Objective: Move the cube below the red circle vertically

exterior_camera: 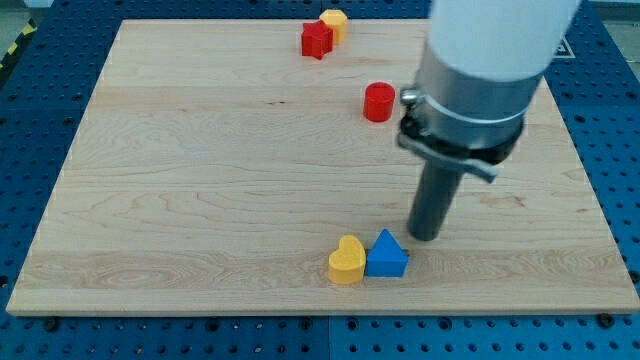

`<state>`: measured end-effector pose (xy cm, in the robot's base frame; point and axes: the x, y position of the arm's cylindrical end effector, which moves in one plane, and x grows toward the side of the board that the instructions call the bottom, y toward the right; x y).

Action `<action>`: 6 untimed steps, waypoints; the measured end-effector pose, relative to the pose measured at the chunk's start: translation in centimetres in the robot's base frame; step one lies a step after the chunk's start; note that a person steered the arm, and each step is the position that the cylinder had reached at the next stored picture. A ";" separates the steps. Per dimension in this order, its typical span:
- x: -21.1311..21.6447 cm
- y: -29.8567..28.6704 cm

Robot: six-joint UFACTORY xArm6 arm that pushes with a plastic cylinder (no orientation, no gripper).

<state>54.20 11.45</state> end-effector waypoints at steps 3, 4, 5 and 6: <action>-10.0 13.0; -10.8 5.8; -10.8 -1.5; -12.5 -1.9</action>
